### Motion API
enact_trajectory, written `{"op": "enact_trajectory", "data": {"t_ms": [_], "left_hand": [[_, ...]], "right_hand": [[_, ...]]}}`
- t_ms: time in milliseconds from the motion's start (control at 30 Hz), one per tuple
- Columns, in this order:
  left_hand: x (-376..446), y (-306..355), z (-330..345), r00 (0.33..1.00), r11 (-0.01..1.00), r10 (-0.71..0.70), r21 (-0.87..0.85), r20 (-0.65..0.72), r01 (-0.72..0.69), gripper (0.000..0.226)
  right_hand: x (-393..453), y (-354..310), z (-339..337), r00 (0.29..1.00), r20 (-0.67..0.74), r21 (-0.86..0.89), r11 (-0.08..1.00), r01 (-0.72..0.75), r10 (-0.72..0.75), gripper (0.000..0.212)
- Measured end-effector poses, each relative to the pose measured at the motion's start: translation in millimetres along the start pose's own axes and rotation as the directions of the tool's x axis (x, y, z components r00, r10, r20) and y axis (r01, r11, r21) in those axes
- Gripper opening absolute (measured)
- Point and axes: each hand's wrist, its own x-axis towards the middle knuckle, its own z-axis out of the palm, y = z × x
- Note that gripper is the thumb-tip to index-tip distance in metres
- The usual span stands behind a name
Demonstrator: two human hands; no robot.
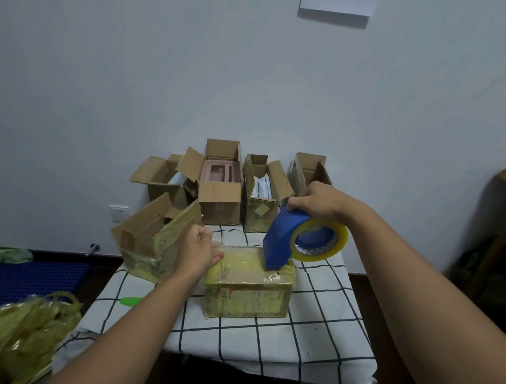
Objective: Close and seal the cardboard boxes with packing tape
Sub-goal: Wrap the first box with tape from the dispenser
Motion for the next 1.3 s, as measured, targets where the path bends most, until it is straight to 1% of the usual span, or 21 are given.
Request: {"op": "enact_trajectory", "data": {"t_ms": [133,233,267,333,367,433,533,667,767,1000,1100,1200,1300], "left_hand": [[-0.4,-4.6,-0.9,0.999,0.999,-0.034,-0.019,-0.022,0.034,0.014],[1.3,-9.0,-1.9,0.999,1.0,-0.029,-0.006,-0.018,0.029,0.011],[1.8,-10.0,-3.3,1.0,0.999,-0.011,0.035,-0.024,0.011,0.011],[3.6,-13.0,-9.8,0.997,0.981,0.052,0.192,-0.061,-0.039,0.012],[4.0,-14.8,-13.8,0.994,0.968,0.077,0.244,-0.073,-0.057,0.015],[3.8,-18.2,-20.6,0.992,0.959,0.096,0.276,-0.078,-0.071,0.021],[2.2,-23.3,-24.5,0.994,0.968,0.077,0.244,-0.08,-0.056,0.023],[-1.2,-24.0,-24.5,0.997,0.99,0.009,0.143,-0.074,0.002,0.021],[-0.6,-23.6,-26.0,0.997,0.993,-0.03,0.112,-0.068,0.037,0.019],[-2.4,-22.7,-25.9,0.986,0.985,-0.167,0.037,-0.02,0.167,0.01],[-2.3,-21.5,-27.6,0.975,0.976,-0.219,0.006,0.018,0.219,0.014],[0.3,-23.0,-30.3,0.964,0.967,-0.256,0.03,0.073,0.254,0.018],[2.3,-30.5,-29.7,0.95,0.956,-0.292,0.039,0.111,0.289,0.029]], "right_hand": [[2.4,0.1,3.9,1.0,0.008,-0.004,1.0,-0.024,0.024,0.039],[3.5,1.3,5.7,0.999,0.008,-0.003,0.999,-0.035,0.035,0.039],[3.6,1.7,6.6,0.999,0.004,-0.001,0.999,-0.042,0.042,0.039],[3.5,3.0,8.5,0.999,0.001,-0.002,0.999,-0.049,0.049,0.037],[2.8,3.7,9.3,0.999,0.003,-0.003,0.999,-0.047,0.047,0.036],[1.3,5.2,10.3,0.999,0.011,-0.002,0.999,-0.042,0.042,0.033],[0.1,6.0,11.1,0.999,0.016,-0.03,0.999,-0.039,0.039,0.031],[0.8,5.4,11.7,0.999,0.016,-0.029,0.999,-0.044,0.044,0.032],[0.1,3.9,10.9,0.999,0.015,-0.057,0.998,-0.04,0.04,0.032],[2.0,-5.4,8.5,0.998,0.03,-0.082,0.995,-0.049,0.052,0.037],[2.0,-7.9,8.5,0.998,0.034,-0.09,0.995,-0.053,0.057,0.039],[2.3,-7.8,8.5,0.998,0.041,-0.093,0.994,-0.05,0.054,0.038],[0.6,-6.4,9.2,0.998,0.038,-0.092,0.994,-0.052,0.056,0.034]]}}
